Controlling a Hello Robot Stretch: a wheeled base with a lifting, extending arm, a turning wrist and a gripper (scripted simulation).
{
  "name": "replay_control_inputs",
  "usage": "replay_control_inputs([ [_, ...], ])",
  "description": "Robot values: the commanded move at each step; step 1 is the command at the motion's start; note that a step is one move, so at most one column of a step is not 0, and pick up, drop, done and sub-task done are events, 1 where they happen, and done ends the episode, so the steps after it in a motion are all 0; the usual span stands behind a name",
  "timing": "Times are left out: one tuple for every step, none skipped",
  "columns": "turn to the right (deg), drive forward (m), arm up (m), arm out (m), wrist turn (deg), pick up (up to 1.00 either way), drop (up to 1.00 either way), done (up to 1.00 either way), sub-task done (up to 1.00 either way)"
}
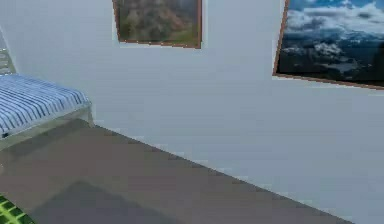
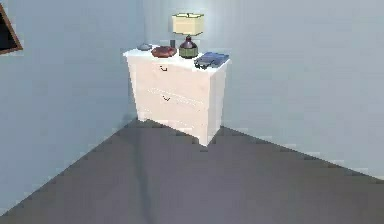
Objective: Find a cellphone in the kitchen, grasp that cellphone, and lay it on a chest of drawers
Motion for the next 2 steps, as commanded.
replay_control_inputs([
  [-45.0,0.0,0.0,0.0,0.0,0.0,0.0,0.0,0.0],
  [-45.0,0.0,0.0,0.0,0.0,0.0,0.0,0.0,0.0],
])
